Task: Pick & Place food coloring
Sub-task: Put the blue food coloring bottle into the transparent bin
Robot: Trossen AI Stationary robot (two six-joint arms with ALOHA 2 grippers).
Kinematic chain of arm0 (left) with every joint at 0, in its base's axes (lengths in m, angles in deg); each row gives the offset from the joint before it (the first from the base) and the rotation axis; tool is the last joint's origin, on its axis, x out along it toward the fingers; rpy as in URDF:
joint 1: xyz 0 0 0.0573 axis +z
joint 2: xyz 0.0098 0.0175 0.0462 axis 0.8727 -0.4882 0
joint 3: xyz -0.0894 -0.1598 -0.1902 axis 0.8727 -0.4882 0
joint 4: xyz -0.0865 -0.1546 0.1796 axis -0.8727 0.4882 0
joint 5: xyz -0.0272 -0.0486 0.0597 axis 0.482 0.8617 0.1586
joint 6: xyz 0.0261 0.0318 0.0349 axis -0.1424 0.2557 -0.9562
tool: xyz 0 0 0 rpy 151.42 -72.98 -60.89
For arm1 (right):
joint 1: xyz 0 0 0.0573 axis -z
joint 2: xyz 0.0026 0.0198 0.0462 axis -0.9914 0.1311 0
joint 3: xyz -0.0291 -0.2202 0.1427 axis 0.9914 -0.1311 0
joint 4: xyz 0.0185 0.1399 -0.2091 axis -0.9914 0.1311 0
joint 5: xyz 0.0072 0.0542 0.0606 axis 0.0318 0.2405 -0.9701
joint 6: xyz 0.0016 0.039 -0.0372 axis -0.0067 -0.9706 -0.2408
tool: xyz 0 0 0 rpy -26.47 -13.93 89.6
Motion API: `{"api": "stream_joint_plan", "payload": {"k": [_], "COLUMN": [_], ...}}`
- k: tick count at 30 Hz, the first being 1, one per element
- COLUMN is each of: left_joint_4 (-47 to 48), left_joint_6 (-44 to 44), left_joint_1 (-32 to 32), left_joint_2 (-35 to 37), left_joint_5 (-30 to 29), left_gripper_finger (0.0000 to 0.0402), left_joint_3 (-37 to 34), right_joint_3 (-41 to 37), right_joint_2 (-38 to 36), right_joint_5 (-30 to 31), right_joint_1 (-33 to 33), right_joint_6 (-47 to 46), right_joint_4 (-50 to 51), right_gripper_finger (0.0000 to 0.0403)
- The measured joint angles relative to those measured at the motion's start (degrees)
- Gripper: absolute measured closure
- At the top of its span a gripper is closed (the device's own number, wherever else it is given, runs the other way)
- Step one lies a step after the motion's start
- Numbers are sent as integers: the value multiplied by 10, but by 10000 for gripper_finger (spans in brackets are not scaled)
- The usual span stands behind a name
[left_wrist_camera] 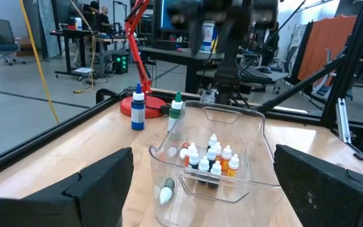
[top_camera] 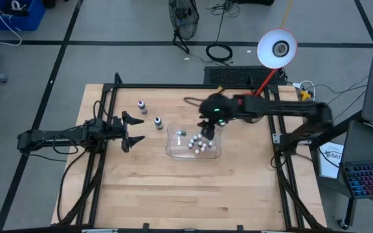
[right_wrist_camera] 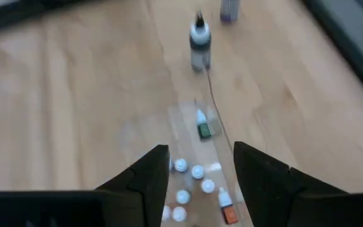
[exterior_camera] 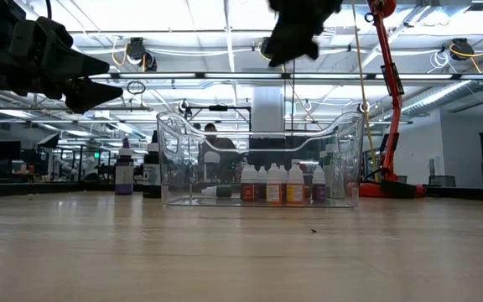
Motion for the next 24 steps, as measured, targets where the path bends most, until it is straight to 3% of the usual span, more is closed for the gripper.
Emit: {"api": "stream_joint_plan", "payload": {"k": [6,17,19,24], "left_joint_4": [0,0,0,0], "left_joint_6": [0,0,0,0], "left_joint_1": [0,0,0,0], "left_joint_2": [0,0,0,0], "left_joint_5": [0,0,0,0], "left_gripper_finger": [23,23,23,23], "left_joint_3": [0,0,0,0], "right_joint_3": [-48,-197,-206,-195], "right_joint_2": [-111,-234,-234,-196], "right_joint_5": [14,30,58,148], "right_joint_1": [-16,-11,6,83], "right_joint_6": [24,-3,-22,-47], "right_joint_4": [-19,-257,-246,-96], "right_gripper_finger": [238,238,238,231]}}
